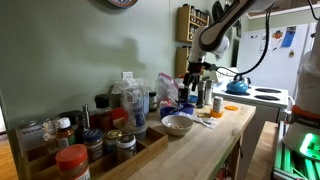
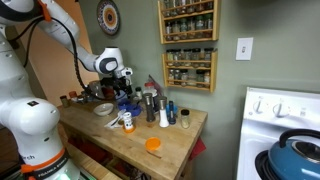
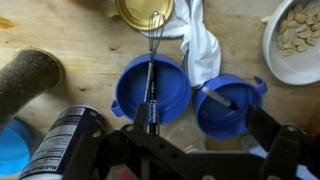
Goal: Move the black pen to the blue mug on the left
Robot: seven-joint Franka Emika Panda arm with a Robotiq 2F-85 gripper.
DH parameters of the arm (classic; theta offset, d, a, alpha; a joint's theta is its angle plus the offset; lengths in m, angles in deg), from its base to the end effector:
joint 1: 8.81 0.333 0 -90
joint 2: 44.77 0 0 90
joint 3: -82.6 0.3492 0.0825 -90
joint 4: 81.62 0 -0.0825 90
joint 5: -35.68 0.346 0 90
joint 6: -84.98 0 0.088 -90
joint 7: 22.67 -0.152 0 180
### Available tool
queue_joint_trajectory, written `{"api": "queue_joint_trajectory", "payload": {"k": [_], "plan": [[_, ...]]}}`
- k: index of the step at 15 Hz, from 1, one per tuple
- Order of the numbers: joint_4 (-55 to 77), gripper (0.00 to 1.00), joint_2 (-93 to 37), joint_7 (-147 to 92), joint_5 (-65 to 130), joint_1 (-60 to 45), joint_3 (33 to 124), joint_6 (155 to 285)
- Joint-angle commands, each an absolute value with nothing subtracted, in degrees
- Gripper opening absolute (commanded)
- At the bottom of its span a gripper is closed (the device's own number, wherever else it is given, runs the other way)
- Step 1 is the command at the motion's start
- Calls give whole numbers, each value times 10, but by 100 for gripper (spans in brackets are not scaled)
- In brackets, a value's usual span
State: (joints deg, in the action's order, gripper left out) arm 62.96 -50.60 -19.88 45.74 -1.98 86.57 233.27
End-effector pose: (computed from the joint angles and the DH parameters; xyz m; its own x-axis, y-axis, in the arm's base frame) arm 0.4407 0.0849 0.3477 0.9829 0.0860 0.1630 0.1032 -0.9896 -0.1004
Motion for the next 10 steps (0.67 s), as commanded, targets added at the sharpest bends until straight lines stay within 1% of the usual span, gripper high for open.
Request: {"api": "queue_joint_trajectory", "payload": {"k": [1, 2, 3, 4, 5, 7, 9, 10], "plan": [[594, 90, -429, -167, 527, -14, 866, 2388], [585, 88, -413, -165, 530, -18, 868, 2395], [576, 81, -400, -159, 534, -24, 868, 2398], [569, 83, -389, -151, 538, -30, 869, 2402], [561, 83, -380, -141, 539, -37, 869, 2404], [545, 87, -361, -133, 530, -50, 870, 2406], [534, 86, -346, -127, 519, -60, 870, 2403], [529, 84, -338, -122, 520, -65, 872, 2401]]}}
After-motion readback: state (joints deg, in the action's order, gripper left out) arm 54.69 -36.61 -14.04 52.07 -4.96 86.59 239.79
